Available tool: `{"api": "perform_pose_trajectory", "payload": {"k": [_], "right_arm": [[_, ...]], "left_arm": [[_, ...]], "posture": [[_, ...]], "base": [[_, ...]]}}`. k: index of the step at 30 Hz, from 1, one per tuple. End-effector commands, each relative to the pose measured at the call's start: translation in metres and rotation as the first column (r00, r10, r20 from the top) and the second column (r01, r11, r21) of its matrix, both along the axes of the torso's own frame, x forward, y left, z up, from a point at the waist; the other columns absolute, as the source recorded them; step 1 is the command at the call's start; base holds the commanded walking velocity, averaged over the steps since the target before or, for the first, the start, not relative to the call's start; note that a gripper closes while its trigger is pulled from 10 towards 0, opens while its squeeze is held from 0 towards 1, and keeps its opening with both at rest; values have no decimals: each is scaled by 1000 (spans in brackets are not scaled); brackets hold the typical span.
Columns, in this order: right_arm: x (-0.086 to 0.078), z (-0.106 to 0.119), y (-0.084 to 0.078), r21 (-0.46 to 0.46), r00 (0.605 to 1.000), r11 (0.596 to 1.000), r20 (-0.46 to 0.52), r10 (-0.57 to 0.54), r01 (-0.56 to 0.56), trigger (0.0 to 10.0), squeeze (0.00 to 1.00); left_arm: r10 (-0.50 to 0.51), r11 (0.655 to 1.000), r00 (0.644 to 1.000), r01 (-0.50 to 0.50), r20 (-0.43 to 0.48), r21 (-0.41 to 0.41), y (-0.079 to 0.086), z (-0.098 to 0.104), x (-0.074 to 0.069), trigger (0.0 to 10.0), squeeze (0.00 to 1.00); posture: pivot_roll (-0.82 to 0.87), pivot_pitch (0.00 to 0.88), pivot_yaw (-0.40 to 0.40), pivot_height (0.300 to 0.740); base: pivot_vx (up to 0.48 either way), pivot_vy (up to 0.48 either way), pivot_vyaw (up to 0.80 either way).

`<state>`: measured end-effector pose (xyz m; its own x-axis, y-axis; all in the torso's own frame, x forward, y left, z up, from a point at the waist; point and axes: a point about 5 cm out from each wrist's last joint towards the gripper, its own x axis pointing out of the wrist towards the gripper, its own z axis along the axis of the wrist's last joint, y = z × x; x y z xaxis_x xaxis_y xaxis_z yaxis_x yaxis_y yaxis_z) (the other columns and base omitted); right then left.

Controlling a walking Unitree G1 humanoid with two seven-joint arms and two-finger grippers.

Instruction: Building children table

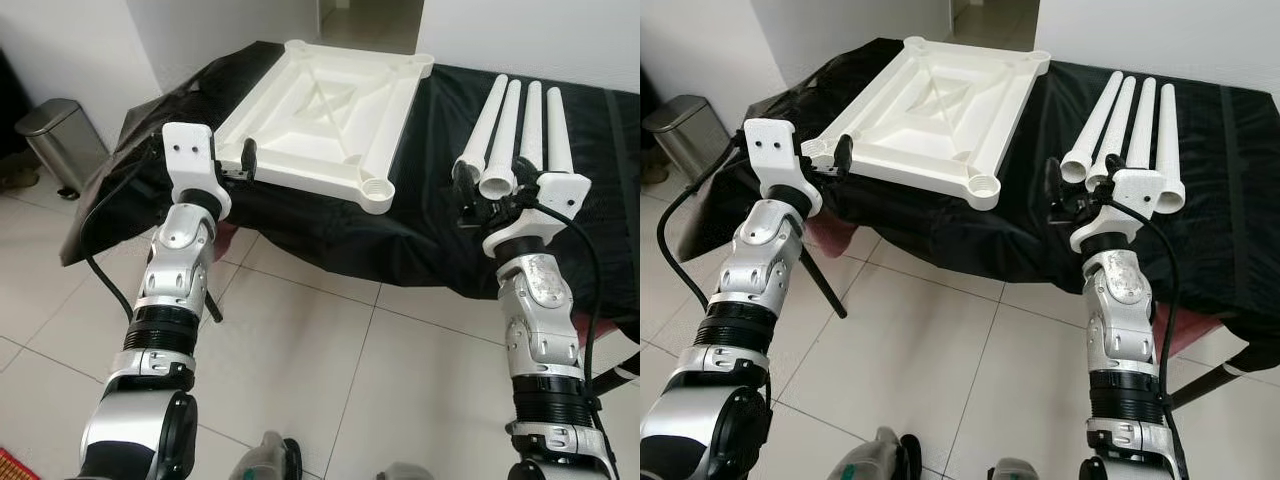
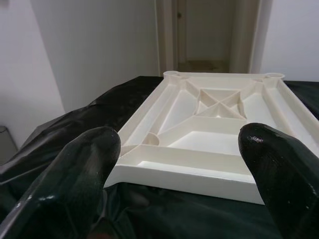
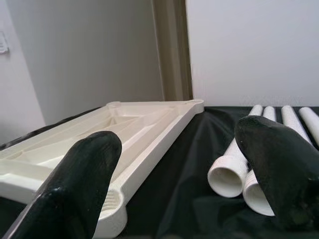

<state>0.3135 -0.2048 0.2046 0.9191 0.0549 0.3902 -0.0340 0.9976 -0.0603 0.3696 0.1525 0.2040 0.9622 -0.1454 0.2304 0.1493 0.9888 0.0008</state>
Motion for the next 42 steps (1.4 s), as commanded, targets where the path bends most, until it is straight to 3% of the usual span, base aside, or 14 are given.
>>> {"api": "perform_pose_trajectory", "payload": {"k": [1, 25, 42], "right_arm": [[2, 0, 1, 2, 1000, 1000, -9, 2, -2, 10000, 0], [10, 5, -5, -16, 999, 999, -8, -37, 37, 10000, 0], [8, 17, -16, -56, 998, 997, 32, -49, 51, 10000, 0]], "left_arm": [[13, 1000, 1000, -13, -11, 8, 2, -1, 0, 10000, 0], [-7, 1000, 1000, 7, -24, 1, 0, 7, 10, 10000, 0], [9, 998, 1000, -11, -23, -69, -12, 2, 16, 10000, 0]], "posture": [[-22, 63, 77, 740], [-57, 78, 87, 740], [-139, 47, 52, 740]], "base": [[0, 0, -788], [0, 0, -787], [0, 0, -47]]}}
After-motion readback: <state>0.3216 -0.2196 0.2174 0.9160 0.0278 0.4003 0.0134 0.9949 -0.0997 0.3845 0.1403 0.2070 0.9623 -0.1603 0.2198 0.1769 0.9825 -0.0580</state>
